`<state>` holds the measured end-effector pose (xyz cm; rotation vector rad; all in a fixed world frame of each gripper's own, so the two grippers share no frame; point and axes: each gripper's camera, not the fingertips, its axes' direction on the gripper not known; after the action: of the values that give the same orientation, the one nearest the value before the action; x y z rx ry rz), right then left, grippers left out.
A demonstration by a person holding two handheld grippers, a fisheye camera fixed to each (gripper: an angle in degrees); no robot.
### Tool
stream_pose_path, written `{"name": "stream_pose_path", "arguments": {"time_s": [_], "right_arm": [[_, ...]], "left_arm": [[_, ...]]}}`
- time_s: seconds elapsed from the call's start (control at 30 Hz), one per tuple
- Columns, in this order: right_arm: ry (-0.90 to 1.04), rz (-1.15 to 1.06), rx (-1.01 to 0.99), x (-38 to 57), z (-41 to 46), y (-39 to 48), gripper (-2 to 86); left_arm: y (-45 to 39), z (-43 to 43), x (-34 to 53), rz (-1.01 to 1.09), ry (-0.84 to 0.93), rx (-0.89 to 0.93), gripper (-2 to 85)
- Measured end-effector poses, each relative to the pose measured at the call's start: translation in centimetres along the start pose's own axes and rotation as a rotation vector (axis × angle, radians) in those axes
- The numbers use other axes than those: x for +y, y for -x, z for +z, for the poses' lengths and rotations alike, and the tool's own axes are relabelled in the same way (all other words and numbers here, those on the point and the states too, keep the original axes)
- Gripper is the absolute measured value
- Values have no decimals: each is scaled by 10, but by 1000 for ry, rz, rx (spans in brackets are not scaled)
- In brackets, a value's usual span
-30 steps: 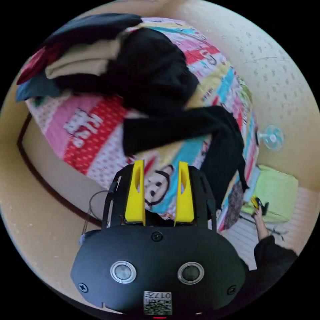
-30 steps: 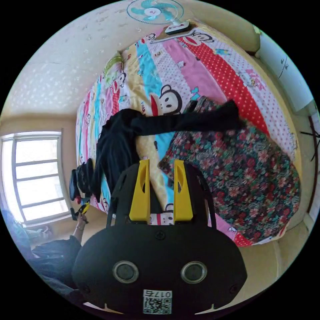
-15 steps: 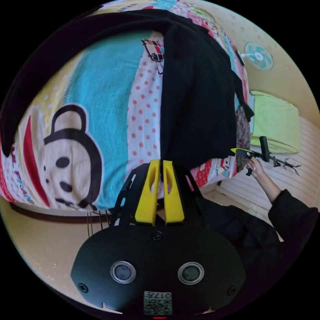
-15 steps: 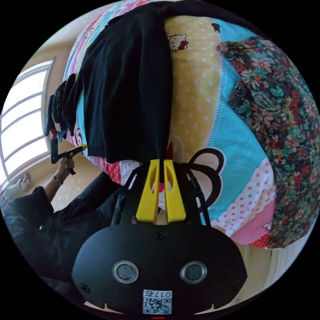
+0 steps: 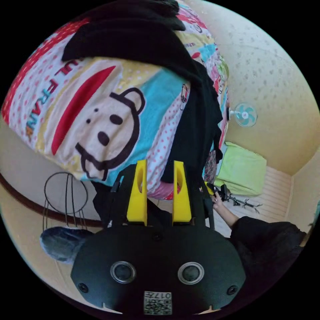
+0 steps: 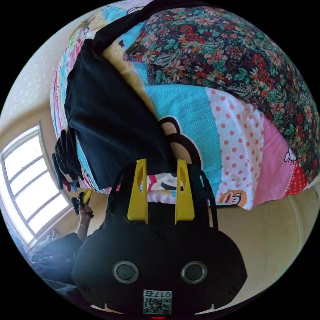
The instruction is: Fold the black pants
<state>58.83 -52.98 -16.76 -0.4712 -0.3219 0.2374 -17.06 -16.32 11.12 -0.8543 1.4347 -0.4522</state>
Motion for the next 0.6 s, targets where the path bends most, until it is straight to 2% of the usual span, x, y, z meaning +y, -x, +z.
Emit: {"name": "stream_pose_path", "arguments": {"time_s": [0.13, 0.2, 0.27, 0.33, 0.4, 0.43, 0.47, 0.53, 0.6], "right_arm": [[-130, -18, -4, 0, -9, 12, 123], [50, -72, 45, -13, 22, 20, 101], [235, -157, 119, -17, 46, 37, 67], [261, -258, 284, -10, 45, 66, 45], [266, -402, 568, 13, 39, 100, 33], [286, -426, 635, 19, 40, 104, 32], [356, -461, 729, 32, 47, 106, 30], [430, -473, 788, 51, 54, 100, 28], [426, -414, 741, 70, 50, 90, 27]], "left_arm": [[-36, 70, -40, 225, 231, 0, 133], [-42, 112, -40, 245, 378, -75, 94], [-47, 121, -32, 285, 366, -210, 48], [-45, 111, -25, 290, 387, -190, 39], [-40, 100, -9, 306, 446, -170, 33], [-37, 88, 5, 326, 444, -184, 29], [-29, 79, 19, 306, 465, -178, 27], [-12, 71, 34, 234, 499, -111, 30], [10, 55, 40, 133, 454, -22, 41]]}}
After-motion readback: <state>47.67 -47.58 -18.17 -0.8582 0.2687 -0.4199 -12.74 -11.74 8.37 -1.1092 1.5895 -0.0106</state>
